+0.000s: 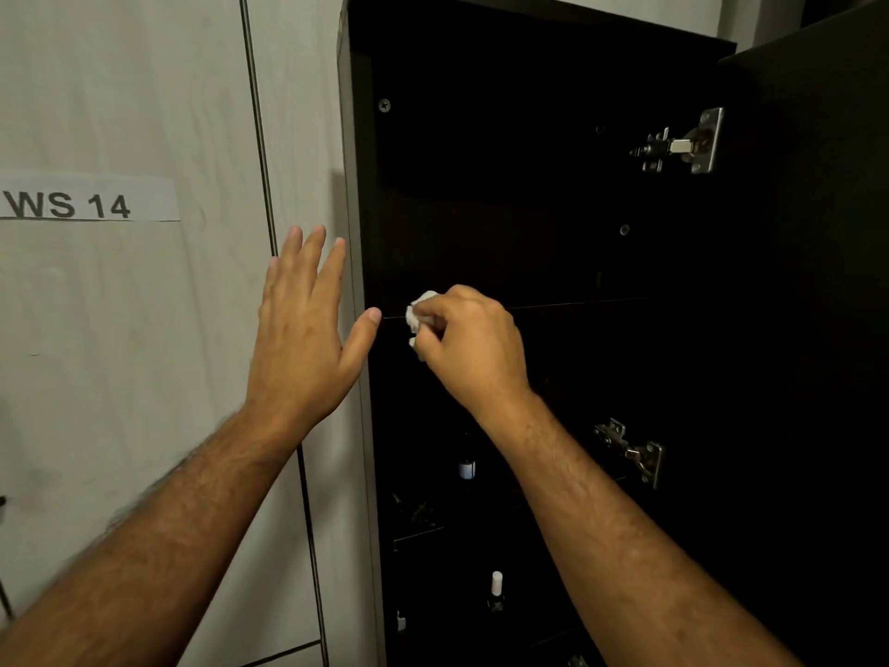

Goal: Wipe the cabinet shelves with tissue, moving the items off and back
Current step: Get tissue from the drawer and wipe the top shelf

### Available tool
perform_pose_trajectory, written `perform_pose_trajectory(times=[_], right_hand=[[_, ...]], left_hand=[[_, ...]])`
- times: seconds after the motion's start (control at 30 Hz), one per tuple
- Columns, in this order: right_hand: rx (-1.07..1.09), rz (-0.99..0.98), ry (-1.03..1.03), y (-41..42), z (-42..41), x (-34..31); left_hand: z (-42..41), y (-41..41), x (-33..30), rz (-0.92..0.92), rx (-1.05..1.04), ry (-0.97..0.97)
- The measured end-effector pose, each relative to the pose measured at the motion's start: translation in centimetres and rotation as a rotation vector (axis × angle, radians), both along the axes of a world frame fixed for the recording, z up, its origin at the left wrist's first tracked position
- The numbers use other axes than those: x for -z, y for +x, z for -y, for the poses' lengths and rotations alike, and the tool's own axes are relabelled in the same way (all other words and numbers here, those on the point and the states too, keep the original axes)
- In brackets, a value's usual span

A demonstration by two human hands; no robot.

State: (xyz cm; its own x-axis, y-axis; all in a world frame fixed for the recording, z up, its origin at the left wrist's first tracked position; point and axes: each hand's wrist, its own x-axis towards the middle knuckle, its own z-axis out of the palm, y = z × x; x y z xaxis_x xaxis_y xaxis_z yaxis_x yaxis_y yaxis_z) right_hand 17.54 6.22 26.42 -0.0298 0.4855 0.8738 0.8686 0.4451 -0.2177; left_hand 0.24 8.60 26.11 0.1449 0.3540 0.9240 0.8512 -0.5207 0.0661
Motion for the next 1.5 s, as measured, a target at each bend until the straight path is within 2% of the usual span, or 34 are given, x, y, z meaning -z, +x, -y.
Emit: perform_pose_trajectory(times=[0.17,0.53,0.67,0.77,0.9,1.17,1.33,1.5], right_hand=[[0.083,-0.059,-0.138,6.7,-0.5,-1.2],[0.412,-0.163,-0.185,19.7,-1.7,-1.5],[0.421,-0.187,-0.138,21.1,-1.5,-0.6],[0.330,-0.214,-0.038,19.7,-0.3,0.6],[0.083,-0.200,0.014,15.8,0.6,3.3],[-0.351,-0.273,-0.198,8.1,2.2,11.6],[-0.519,-0.217,-0.313,1.5,3.3,18.1],[-0.744,-0.231,-0.538,-5.6,5.0,24.0]], left_hand=[[0.0,1.7,-0.6,-0.004,-0.005,0.007],[0.0,7.1,-0.7,0.022,-0.026,0.099],[0.0,9.2,-0.1,0.000,-0.030,0.079],[0.1,10.4,0.8,-0.027,-0.027,0.058],[1.0,11.1,2.9,-0.054,-0.026,0.011],[5.9,6.6,11.6,-0.046,-0.086,-0.179],[9.7,0.5,18.1,-0.021,-0.276,-0.354],[13.8,-6.8,24.1,0.049,-0.454,-0.502]])
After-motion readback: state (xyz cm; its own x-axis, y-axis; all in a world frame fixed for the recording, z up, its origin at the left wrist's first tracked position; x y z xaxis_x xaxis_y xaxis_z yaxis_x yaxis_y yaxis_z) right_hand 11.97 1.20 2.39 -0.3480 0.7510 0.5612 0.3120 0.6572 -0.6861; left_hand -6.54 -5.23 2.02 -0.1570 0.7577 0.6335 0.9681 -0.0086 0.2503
